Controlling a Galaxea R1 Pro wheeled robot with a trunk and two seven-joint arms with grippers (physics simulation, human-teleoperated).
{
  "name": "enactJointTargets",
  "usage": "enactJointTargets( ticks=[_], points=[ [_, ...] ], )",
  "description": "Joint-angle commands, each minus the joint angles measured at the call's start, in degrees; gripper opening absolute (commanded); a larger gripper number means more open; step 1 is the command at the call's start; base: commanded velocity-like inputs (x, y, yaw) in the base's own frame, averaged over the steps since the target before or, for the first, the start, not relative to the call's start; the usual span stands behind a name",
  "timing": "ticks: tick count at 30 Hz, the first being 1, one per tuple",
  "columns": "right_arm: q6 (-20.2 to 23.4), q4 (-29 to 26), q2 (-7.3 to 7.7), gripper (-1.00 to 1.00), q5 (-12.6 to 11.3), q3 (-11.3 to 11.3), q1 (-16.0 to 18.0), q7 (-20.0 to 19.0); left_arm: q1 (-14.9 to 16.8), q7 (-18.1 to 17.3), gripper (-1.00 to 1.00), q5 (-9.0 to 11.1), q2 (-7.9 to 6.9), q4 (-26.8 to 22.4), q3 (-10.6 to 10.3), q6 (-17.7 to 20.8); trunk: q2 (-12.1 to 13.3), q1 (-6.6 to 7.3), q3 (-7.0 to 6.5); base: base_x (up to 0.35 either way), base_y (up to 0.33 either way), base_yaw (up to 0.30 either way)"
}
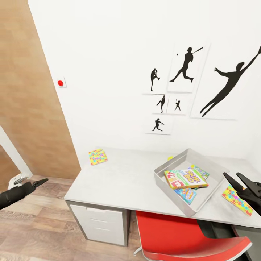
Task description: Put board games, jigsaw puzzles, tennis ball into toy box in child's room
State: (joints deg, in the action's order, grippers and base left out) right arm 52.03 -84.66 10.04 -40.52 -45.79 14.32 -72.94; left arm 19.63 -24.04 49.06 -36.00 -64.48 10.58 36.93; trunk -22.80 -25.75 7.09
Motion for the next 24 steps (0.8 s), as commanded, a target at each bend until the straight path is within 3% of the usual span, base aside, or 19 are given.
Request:
enactJointTargets(
  ticks=[1, 4, 8, 15, 24],
  points=[
    [0.36, -0.01, 0.02, 1.00, -0.13, -0.01, 0.06, -0.04, 0.08, -1.28, 1.00, -2.12, -0.02, -0.34, -0.56, -1.03, -0.12, -0.04, 0.03, 0.000, 0.000, 0.077],
    [0.36, -0.04, 0.00, 1.00, -0.12, 0.07, 0.08, -0.02, 0.11, -3.97, 1.00, -6.86, -0.01, -1.42, -1.92, -3.41, -0.12, -0.04, -0.25, 0.000, 0.000, 0.077],
    [0.36, -0.04, 0.02, 1.00, -0.13, 0.13, 0.07, -0.02, 0.13, -5.81, 1.00, -9.75, 0.12, -2.18, -2.67, -4.78, -0.12, -0.04, -0.62, -0.006, 0.001, 0.077],
    [0.36, -0.02, 0.06, 1.00, -0.11, 0.11, 0.05, -0.01, 0.14, -6.95, 1.00, -11.41, 0.28, -2.58, -3.02, -5.76, -0.12, -0.04, -1.27, -0.083, 0.100, 0.077],
    [0.36, -0.06, 0.02, 1.00, -0.10, 0.16, 0.07, -0.01, 0.14, -7.20, 1.00, -11.95, 0.24, -2.65, -3.08, -6.10, -0.12, -0.04, -2.11, -0.072, 0.117, 0.077]
  ],
)
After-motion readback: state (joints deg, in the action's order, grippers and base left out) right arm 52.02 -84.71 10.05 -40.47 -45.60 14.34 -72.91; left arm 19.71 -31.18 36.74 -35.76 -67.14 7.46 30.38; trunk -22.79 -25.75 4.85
